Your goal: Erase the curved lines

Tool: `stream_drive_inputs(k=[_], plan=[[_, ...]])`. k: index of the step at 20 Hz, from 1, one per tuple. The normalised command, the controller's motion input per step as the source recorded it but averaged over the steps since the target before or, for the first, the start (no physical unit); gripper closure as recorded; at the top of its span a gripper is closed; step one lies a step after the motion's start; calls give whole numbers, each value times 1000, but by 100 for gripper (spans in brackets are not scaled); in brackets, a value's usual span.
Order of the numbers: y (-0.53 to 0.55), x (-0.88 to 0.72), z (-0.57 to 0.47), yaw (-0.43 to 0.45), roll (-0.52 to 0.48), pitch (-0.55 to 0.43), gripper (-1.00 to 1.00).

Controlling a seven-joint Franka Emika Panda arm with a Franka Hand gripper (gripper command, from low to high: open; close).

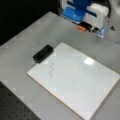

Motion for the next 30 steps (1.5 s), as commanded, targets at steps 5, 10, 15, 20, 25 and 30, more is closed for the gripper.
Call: stream_drive_inputs(k=[5, 10, 15, 20, 25, 30], plan=[[-15, -11, -16, 27, 137, 96, -100], [-67, -3, -12, 35, 9, 81, -100], [-114, 18, 50, 68, -10, 118, -100], [-232, 119, 106, 112, 94, 227, -100], [-370, 252, 64, 131, 75, 155, -100], [-412, 325, 45, 138, -32, 128, -100]])
